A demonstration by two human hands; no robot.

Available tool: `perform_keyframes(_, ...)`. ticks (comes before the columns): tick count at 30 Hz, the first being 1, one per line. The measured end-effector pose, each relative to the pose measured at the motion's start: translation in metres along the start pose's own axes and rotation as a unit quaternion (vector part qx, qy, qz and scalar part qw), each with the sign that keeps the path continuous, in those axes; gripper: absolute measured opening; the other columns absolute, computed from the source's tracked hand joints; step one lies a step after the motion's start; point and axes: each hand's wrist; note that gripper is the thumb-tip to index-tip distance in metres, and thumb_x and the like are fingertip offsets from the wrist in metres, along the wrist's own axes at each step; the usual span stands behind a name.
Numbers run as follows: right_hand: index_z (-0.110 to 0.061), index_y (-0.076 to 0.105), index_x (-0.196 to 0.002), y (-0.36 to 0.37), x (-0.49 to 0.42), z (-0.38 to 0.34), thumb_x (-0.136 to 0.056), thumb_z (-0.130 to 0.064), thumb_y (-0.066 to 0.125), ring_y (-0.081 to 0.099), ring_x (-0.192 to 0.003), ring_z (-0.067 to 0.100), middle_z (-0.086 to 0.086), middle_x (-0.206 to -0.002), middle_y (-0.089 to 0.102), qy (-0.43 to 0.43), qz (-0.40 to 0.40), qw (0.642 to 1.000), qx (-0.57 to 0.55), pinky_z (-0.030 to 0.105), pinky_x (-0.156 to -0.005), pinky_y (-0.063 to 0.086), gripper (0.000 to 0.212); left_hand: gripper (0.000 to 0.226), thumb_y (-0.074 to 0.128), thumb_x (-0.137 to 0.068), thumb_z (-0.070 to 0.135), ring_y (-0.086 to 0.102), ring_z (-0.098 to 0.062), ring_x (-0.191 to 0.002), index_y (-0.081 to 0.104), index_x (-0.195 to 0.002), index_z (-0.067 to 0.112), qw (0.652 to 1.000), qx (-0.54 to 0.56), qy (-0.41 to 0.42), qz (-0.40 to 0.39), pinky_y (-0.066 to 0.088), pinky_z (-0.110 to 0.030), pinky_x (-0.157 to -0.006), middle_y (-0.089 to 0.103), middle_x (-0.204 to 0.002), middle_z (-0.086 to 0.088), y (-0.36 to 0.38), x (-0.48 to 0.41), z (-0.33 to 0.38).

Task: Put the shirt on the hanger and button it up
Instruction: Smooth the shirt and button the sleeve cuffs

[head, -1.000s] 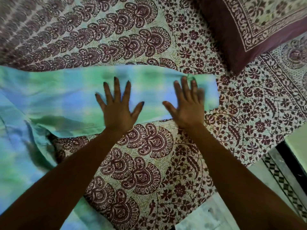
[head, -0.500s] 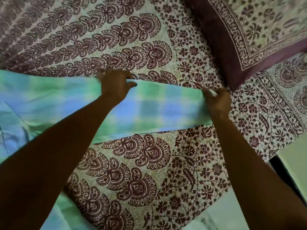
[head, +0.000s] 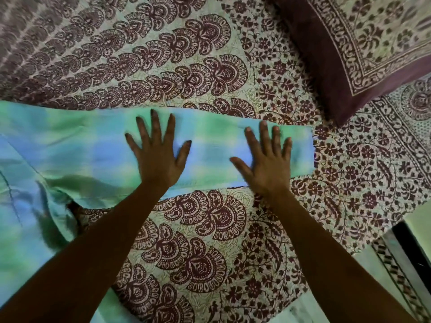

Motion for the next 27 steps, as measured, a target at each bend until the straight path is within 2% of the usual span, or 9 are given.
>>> perform_keyframes(3, -0.034, -0.012, -0.147, -0.007, 0.005, 0.012, -0.082, -0.076, 0.008, -0.017, -0.144, 0.020, 0.001, -0.157, -0.018, 0.023, -0.012, 1.000, 0.004, 0.059, -0.113, -0.009, 0.080, 0.067, 0.014, -0.092, 0.061, 0.006, -0.035, -0.144, 0.015, -0.148, 0.023, 1.000, -0.016, 0.001, -0.001, 0.004, -0.065, -0.109, 0.010, -0.156, -0.011, -0.005, 0.005, -0.027)
perform_keyframes(7, -0.026, -0.012, -0.148, -0.016, 0.007, -0.016, -0.085, -0.073, 0.013, -0.021, -0.142, 0.026, 0.007, -0.155, -0.020, 0.054, -0.003, 0.998, -0.032, 0.056, -0.112, -0.015, 0.083, 0.070, 0.019, -0.092, 0.054, -0.001, -0.035, -0.144, 0.007, -0.148, 0.013, 0.992, 0.022, -0.118, 0.046, -0.004, -0.061, -0.110, 0.002, -0.156, -0.016, -0.023, 0.024, -0.067)
perform_keyframes(9, -0.025, -0.006, -0.149, -0.014, 0.008, -0.046, -0.086, -0.070, 0.018, -0.019, -0.143, 0.028, 0.006, -0.155, -0.018, -0.017, 0.019, 0.999, -0.044, 0.049, -0.111, -0.023, 0.081, 0.072, 0.019, -0.092, 0.053, -0.002, -0.036, -0.144, 0.005, -0.148, 0.010, 0.983, 0.017, -0.175, 0.043, -0.006, -0.059, -0.110, 0.000, -0.156, -0.017, -0.025, 0.036, -0.077)
perform_keyframes(13, -0.029, 0.002, -0.149, 0.006, 0.009, -0.083, -0.085, -0.070, 0.013, -0.015, -0.144, 0.026, 0.002, -0.158, -0.010, -0.121, -0.006, 0.992, -0.027, 0.051, -0.113, -0.015, 0.077, 0.080, 0.015, -0.086, 0.059, 0.002, -0.039, -0.143, 0.016, -0.147, 0.009, 0.961, 0.089, -0.262, -0.016, 0.001, -0.065, -0.108, 0.005, -0.155, -0.018, -0.020, 0.042, -0.089)
perform_keyframes(15, -0.029, 0.005, -0.149, 0.008, 0.009, -0.090, -0.085, -0.069, 0.012, -0.016, -0.144, 0.026, 0.002, -0.158, -0.010, -0.094, -0.007, 0.995, -0.041, 0.050, -0.112, -0.017, 0.076, 0.073, 0.017, -0.089, 0.055, 0.005, -0.038, -0.143, 0.021, -0.146, 0.009, 0.956, 0.159, -0.247, -0.011, 0.002, -0.062, -0.110, 0.009, -0.155, -0.017, -0.027, 0.040, -0.098)
perform_keyframes(18, -0.020, 0.027, -0.147, 0.004, 0.017, -0.112, -0.088, -0.067, 0.012, -0.005, -0.145, 0.028, 0.011, -0.157, 0.008, -0.067, 0.026, 0.993, -0.095, 0.048, -0.116, -0.008, 0.077, 0.069, 0.021, -0.095, 0.053, 0.016, -0.033, -0.142, 0.029, -0.143, 0.005, 0.974, 0.184, -0.104, 0.087, 0.006, -0.048, -0.115, 0.022, -0.152, -0.016, -0.047, 0.062, -0.116)
perform_keyframes(20, -0.019, 0.032, -0.144, 0.001, 0.029, -0.140, -0.090, -0.067, 0.017, 0.004, -0.144, 0.029, 0.012, -0.155, 0.018, -0.135, 0.029, 0.985, -0.105, 0.045, -0.116, -0.003, 0.074, 0.068, 0.028, -0.094, 0.052, 0.014, -0.030, -0.143, 0.027, -0.144, 0.006, 0.985, 0.097, -0.083, 0.121, 0.003, -0.046, -0.116, 0.020, -0.153, -0.015, -0.054, 0.091, -0.129)
perform_keyframes(23, -0.023, 0.024, -0.147, 0.008, 0.050, -0.192, -0.089, -0.055, 0.041, 0.010, -0.144, 0.031, 0.007, -0.156, 0.015, -0.325, 0.005, 0.945, -0.049, 0.045, -0.116, -0.002, 0.068, 0.085, 0.028, -0.086, 0.061, 0.003, -0.040, -0.142, 0.009, -0.147, 0.006, 0.977, 0.019, -0.196, 0.077, -0.003, -0.055, -0.113, 0.008, -0.154, -0.021, -0.043, 0.144, -0.146)
perform_keyframes(27, -0.019, 0.033, -0.143, 0.018, 0.056, -0.248, -0.087, -0.026, 0.052, 0.031, -0.138, 0.032, 0.008, -0.149, 0.035, -0.394, 0.012, 0.919, -0.030, 0.047, -0.115, 0.012, 0.059, 0.076, 0.022, -0.087, 0.051, 0.031, -0.047, -0.132, 0.019, -0.142, -0.001, 0.986, 0.043, -0.159, -0.035, 0.034, -0.061, -0.099, 0.020, -0.151, -0.023, -0.019, 0.192, -0.163)
Point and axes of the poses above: each hand's wrist, its own x-axis away from the middle knuckle, its own y-axis out of the palm, z = x × y
